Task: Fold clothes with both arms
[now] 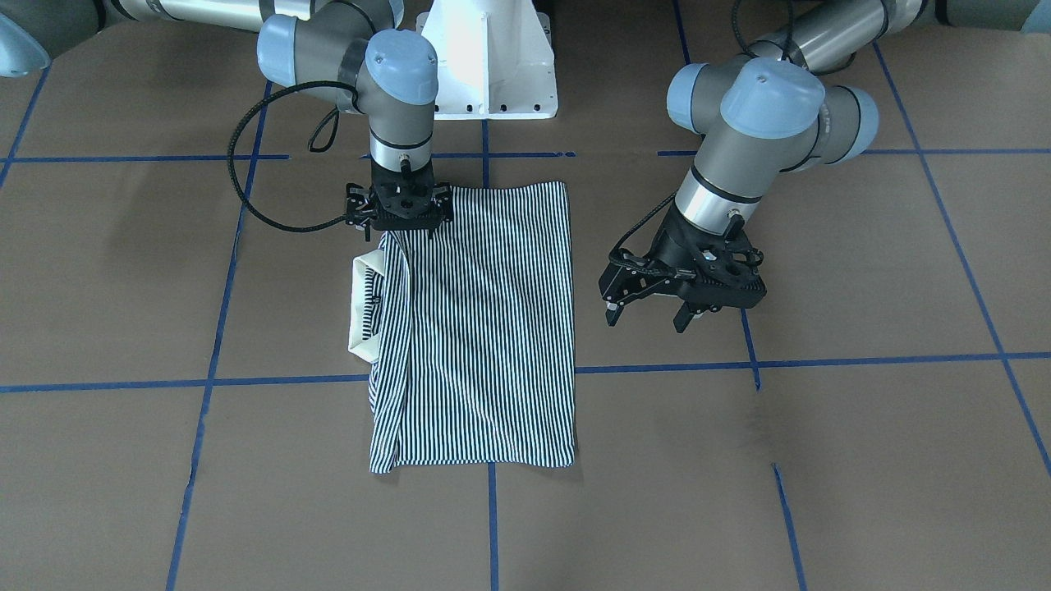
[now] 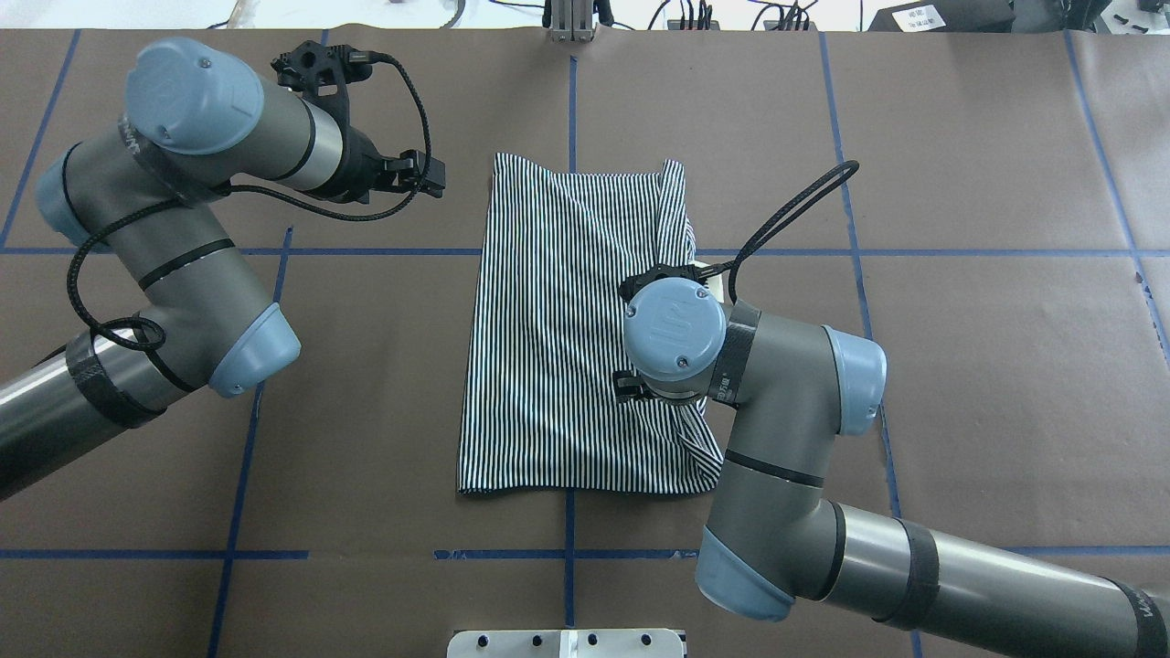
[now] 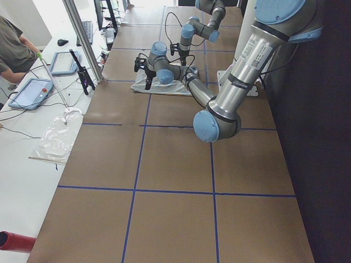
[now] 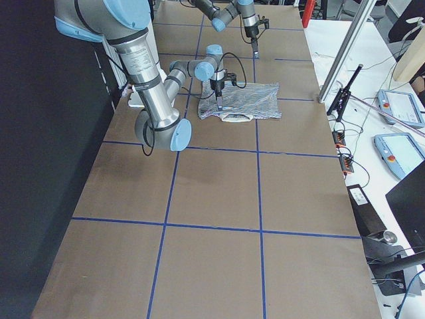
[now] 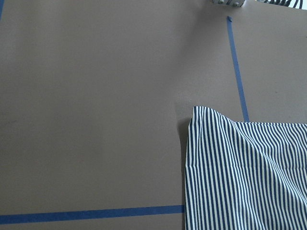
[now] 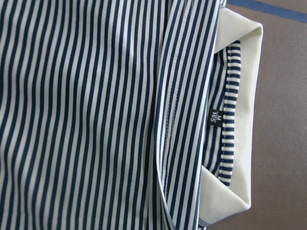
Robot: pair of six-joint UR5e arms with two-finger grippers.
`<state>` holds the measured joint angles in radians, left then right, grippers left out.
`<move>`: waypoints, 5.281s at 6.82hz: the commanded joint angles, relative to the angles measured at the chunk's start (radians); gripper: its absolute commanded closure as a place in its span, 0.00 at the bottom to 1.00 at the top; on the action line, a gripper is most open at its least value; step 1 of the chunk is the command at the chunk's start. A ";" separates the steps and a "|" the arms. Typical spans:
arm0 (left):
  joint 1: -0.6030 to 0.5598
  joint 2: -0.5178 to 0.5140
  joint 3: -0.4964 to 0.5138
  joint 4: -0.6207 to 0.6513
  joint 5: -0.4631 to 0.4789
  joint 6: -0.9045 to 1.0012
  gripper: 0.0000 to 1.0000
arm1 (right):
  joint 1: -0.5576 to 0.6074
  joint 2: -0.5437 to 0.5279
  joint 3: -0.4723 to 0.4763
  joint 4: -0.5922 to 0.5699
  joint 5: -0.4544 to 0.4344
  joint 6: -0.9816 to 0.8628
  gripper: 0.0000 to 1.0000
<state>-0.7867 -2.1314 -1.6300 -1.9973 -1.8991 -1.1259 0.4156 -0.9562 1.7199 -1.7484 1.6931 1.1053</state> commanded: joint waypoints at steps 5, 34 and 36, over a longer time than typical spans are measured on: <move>0.000 0.001 0.007 -0.014 0.000 0.000 0.00 | -0.027 -0.016 -0.016 -0.091 0.060 -0.004 0.00; -0.008 0.005 -0.120 -0.034 -0.008 -0.006 0.00 | 0.233 0.163 -0.352 0.055 0.126 -0.372 0.00; -0.008 0.004 -0.126 -0.035 -0.009 -0.006 0.00 | 0.221 0.155 -0.352 0.034 0.192 -0.374 0.00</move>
<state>-0.7946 -2.1266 -1.7534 -2.0321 -1.9078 -1.1314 0.6461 -0.7958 1.3691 -1.7016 1.8604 0.7335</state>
